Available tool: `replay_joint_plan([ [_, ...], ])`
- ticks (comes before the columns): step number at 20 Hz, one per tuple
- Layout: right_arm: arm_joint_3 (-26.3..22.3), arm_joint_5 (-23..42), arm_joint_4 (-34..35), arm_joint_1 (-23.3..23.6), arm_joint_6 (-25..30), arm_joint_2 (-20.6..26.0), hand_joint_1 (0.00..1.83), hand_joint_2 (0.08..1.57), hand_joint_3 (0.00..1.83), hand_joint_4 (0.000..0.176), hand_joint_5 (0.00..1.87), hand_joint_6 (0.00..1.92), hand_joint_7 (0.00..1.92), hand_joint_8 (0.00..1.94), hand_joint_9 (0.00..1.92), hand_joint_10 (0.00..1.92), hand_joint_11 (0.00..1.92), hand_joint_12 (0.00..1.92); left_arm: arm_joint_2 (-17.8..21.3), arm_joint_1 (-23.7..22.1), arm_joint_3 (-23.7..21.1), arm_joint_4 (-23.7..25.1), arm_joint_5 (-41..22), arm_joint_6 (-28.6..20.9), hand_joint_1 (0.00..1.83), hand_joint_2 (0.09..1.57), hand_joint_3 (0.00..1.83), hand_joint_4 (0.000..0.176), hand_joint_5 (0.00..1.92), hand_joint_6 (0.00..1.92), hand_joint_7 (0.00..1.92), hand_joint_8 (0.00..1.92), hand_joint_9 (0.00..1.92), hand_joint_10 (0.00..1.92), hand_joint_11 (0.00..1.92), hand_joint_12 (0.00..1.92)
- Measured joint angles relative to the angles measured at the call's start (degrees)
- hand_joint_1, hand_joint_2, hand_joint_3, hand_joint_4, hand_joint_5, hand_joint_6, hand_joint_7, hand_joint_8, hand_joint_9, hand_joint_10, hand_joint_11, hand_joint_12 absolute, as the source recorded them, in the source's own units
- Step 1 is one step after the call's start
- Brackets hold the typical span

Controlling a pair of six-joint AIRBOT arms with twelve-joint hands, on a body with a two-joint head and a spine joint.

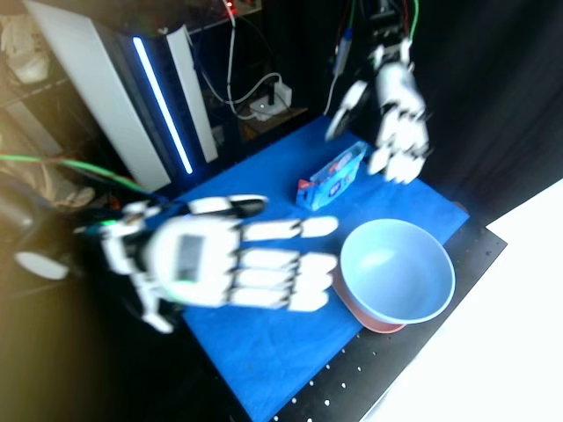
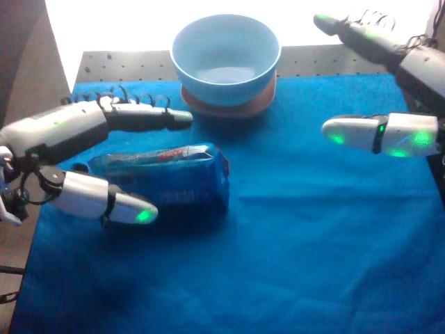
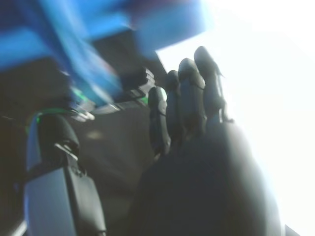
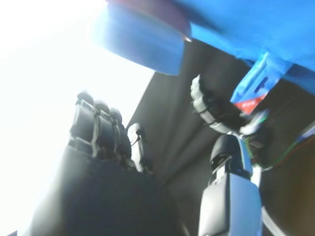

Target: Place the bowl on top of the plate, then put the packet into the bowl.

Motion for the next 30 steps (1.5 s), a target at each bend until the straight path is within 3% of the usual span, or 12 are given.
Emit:
replay_joint_plan([
  [1, -1.22, 3.41, 1.7, -1.75, 0.0, 0.55, 0.64, 1.04, 0.02, 0.176, 0.0, 0.0, 0.0, 0.0, 0.0, 0.0, 0.0, 0.0, -0.59, -0.92, 1.38, 0.39, 2.69, 0.04, 0.97, 1.03, 0.0, 0.028, 0.66, 0.02, 0.64, 0.03, 0.65, 0.08, 0.22, 1.19],
  [2, -1.68, 4.44, 2.32, -2.47, -0.02, 0.72, 0.64, 1.04, 0.02, 0.176, 0.0, 0.0, 0.0, 0.0, 0.0, 0.0, 0.0, 0.0, -0.79, -1.33, 2.03, 0.33, 3.72, 0.02, 1.17, 1.11, 0.01, 0.0, 0.89, 0.74, 0.88, 0.93, 0.92, 0.3, 0.53, 1.21],
  [3, -2.54, 5.73, 3.26, -3.65, 0.0, 0.98, 0.64, 1.04, 0.02, 0.176, 0.0, 0.0, 0.0, 0.0, 0.0, 0.0, 0.0, 0.0, -1.36, -2.34, 3.23, 0.17, 5.44, 0.22, 1.33, 1.12, 0.01, 0.0, 0.91, 0.9, 0.92, 1.07, 0.88, 1.1, 0.67, 1.28],
  [10, -5.18, 10.62, 8.24, -8.55, -0.07, 1.99, 0.58, 1.06, 0.01, 0.176, 0.0, 0.0, 0.0, 0.0, 0.0, 0.0, 0.0, 0.0, -1.18, -8.0, 3.78, 0.76, 7.43, 3.76, 1.36, 1.16, 0.0, 0.0, 0.87, 1.06, 0.78, 1.25, 0.87, 1.33, 0.72, 1.44],
  [11, -5.18, 10.95, 8.76, -8.9, -0.07, 1.99, 0.6, 1.09, 0.02, 0.176, 0.0, 0.0, 0.0, 0.0, 0.0, 0.0, 0.0, 0.0, -0.59, -8.81, 3.58, 0.74, 6.36, 3.82, 1.36, 1.15, 0.0, 0.0, 0.93, 1.04, 0.83, 1.15, 0.85, 1.3, 0.49, 1.28],
  [16, -5.57, 11.37, 9.11, -9.6, -0.04, 1.97, 0.58, 1.12, 0.01, 0.176, 0.0, 0.0, 0.0, 0.0, 0.0, 0.0, 0.0, 0.0, 1.95, -16.55, 3.06, 0.63, -0.92, 6.23, 1.33, 1.2, 0.0, 0.0, 0.85, 1.21, 0.75, 1.34, 0.73, 1.41, 0.58, 1.42],
  [17, -5.57, 11.45, 9.11, -9.6, -0.04, 1.97, 0.58, 1.12, 0.02, 0.176, 0.0, 0.0, 0.0, 0.0, 0.0, 0.0, 0.0, 0.0, 1.79, -17.99, 3.21, 0.92, -0.76, 7.1, 1.35, 1.15, 0.0, 0.0, 0.9, 1.06, 0.91, 1.11, 0.84, 1.32, 0.54, 1.48],
  [20, -5.55, 11.61, 9.97, -9.84, -0.07, 1.99, 0.61, 1.14, 0.01, 0.176, 0.0, 0.0, 0.0, 0.0, 0.0, 0.0, 0.0, 0.0, -3.19, -25.59, 8.68, 2.47, 3.54, 7.52, 1.25, 1.1, 0.0, 0.0, 0.99, 0.84, 1.02, 1.11, 1.02, 1.14, 0.87, 1.54],
  [25, -5.16, 11.56, 9.81, -10.25, -0.04, 1.4, 0.58, 1.16, 0.01, 0.176, 0.0, 0.0, 0.0, 0.0, 0.0, 0.0, 0.0, 0.0, -13.73, -29.57, 17.81, 4.02, 14.47, 7.41, 1.37, 1.1, 0.0, 0.0, 0.93, 0.94, 0.96, 1.02, 1.0, 1.16, 0.88, 1.36],
  [26, -5.16, 11.5, 10.08, -10.25, -0.04, 1.4, 0.56, 1.16, 0.01, 0.176, 0.0, 0.0, 0.0, 0.0, 0.0, 0.0, 0.0, 0.0, -15.54, -29.86, 19.69, 3.89, 17.55, 7.48, 1.38, 1.09, 0.0, 0.0, 1.01, 0.73, 0.97, 1.04, 1.03, 1.17, 0.93, 1.38],
  [29, -4.83, 11.67, 9.66, -10.32, -0.02, 1.31, 0.53, 1.17, 0.01, 0.176, 0.0, 0.0, 0.0, 0.0, 0.0, 0.0, 0.0, 0.0, -18.73, -30.77, 24.44, 3.06, 22.29, 7.48, 1.24, 1.16, 0.0, 0.0, 0.89, 1.0, 0.89, 1.23, 0.82, 1.11, 0.72, 1.49],
  [30, -4.81, 11.63, 9.22, -10.43, 0.0, 1.22, 0.57, 1.18, 0.01, 0.176, 0.0, 0.0, 0.0, 0.0, 0.0, 0.0, 0.0, 0.0, -19.76, -30.84, 25.97, 2.49, 23.93, 7.5, 1.08, 1.19, 0.0, 0.0, 0.82, 1.21, 0.68, 0.78, 0.68, 0.77, 0.51, 1.25],
])
